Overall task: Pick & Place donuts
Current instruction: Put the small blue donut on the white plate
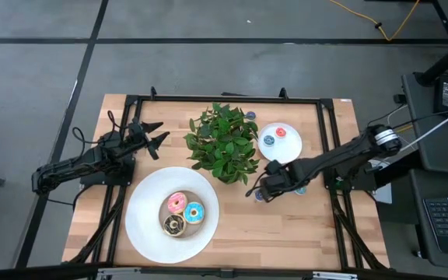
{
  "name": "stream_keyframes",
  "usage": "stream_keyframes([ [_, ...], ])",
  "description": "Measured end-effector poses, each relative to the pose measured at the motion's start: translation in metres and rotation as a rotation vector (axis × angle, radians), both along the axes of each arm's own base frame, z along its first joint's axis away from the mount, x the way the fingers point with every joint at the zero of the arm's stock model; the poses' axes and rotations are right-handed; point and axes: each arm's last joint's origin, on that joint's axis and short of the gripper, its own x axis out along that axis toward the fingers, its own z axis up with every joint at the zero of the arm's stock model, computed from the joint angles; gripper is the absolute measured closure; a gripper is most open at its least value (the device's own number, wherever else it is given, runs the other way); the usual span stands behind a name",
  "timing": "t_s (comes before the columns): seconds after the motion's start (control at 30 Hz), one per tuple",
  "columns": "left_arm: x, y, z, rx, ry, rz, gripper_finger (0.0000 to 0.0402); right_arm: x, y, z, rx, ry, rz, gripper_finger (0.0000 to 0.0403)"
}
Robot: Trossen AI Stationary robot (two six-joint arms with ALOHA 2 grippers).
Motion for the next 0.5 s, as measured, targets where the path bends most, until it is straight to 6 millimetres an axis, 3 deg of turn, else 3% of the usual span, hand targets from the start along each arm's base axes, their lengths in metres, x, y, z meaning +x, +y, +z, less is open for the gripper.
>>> stream_keyframes([
  [0.27, 0.0, 0.0, 0.0, 0.0, 0.0, 0.0, 0.0169, 0.032, 0.008, -0.002, -0.018, -0.012, 0.077, 0.0214],
  [0.5, 0.0, 0.0, 0.0, 0.0, 0.0, 0.0, 0.0169, 0.047, 0.012, -0.01, -0.021, -0.004, 0.084, 0.0214],
])
